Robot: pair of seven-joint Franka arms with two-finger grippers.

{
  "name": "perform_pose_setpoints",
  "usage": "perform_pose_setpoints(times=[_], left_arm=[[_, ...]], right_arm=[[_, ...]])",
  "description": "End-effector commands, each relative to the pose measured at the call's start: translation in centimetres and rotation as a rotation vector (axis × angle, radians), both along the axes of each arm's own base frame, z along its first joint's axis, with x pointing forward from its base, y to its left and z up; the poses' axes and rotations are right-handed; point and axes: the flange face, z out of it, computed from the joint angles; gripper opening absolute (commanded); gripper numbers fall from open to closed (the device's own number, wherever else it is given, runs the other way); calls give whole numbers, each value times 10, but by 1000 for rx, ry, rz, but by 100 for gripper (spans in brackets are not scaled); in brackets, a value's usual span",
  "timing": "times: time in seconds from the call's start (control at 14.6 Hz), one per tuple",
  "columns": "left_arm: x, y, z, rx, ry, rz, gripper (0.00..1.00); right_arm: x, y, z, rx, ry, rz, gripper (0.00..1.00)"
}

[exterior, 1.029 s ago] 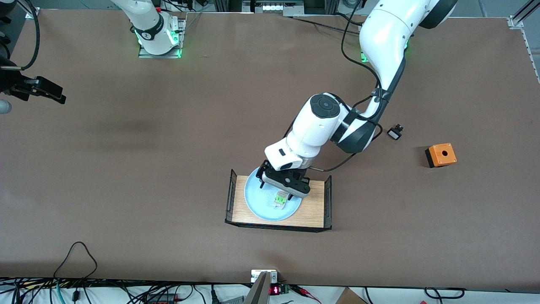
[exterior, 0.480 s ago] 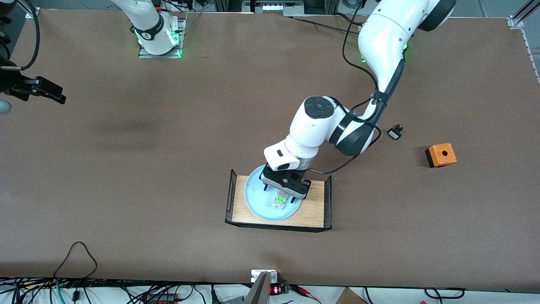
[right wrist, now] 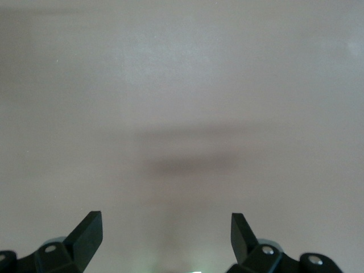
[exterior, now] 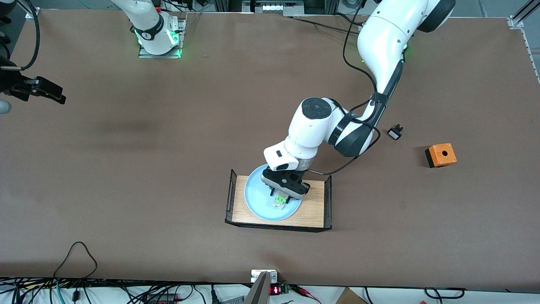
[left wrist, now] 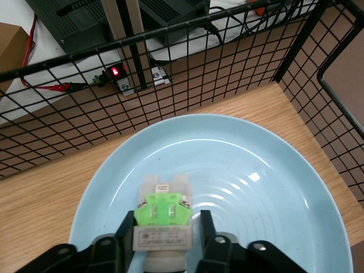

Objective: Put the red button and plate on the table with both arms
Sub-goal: 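Lift the red-button switch off the plate with the left gripper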

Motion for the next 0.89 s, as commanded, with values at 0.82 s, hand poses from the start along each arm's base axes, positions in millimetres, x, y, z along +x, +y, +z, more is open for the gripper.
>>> perform_pose_setpoints(times=[0.82], left_arm=[[-40,63,175,208,207,130,36]], right_arm=[[-1,-8,8,15,-6,-11,100]])
